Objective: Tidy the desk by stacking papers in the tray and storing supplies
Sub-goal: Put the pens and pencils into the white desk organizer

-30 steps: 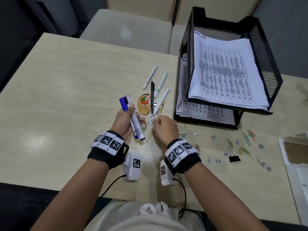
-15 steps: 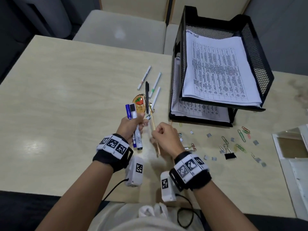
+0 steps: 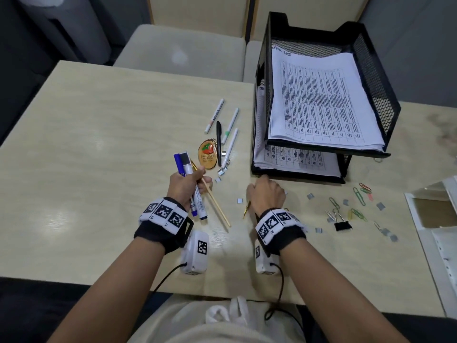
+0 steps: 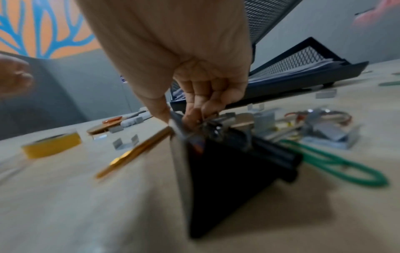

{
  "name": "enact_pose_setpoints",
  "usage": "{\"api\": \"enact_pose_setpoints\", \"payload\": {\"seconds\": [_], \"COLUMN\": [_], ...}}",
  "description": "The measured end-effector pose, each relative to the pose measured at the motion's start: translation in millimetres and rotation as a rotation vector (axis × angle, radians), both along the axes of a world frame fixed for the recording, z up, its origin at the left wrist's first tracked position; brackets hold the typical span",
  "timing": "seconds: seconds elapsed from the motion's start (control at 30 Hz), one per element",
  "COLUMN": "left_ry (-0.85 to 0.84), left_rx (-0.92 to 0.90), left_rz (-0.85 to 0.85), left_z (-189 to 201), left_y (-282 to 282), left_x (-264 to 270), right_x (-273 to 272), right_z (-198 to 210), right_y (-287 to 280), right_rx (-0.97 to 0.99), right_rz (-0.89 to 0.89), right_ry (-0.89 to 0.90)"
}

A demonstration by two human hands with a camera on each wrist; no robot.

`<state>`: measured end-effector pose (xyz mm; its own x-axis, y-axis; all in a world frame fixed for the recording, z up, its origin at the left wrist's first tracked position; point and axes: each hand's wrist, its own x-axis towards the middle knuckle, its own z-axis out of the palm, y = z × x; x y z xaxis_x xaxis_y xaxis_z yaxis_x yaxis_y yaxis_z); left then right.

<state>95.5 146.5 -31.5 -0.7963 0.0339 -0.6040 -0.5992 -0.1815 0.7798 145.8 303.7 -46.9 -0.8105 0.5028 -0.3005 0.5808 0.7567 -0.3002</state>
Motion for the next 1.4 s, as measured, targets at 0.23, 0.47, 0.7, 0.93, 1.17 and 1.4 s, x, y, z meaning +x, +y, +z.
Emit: {"api": "enact_pose_setpoints", "payload": {"seconds": [0.23,0.47,0.7,0.93,1.17,1.4], "left_ry": [-0.102,-0.053,0.3,0.446,0.627,0.745], "left_rx": [-0.071,-0.094,-0.14,-0.037,0.031,0.017], "left_rz": [0.022,-0.057,-0.328,-0.625,-0.813,-1.037], "left_z": [-17,-12,47,82,109,104], "left_y": [-14,9,81,195,334,465], "left_x": [10,23,28,68,136,215], "right_x": [21,41,68,136,249,350], "right_z": [-3,6,70,109,120,142], "right_y": [-2,7,57,157,278,356], "right_rx": [0.061,-0.167,-0.621,-0.74,-0.189,0.034], "right_rz": [0.091,0.075,-0.221,-0.468,-0.57,-0.758], "right_ry": [-0.089,0.077,0.534,0.754,0.644,0.343]}}
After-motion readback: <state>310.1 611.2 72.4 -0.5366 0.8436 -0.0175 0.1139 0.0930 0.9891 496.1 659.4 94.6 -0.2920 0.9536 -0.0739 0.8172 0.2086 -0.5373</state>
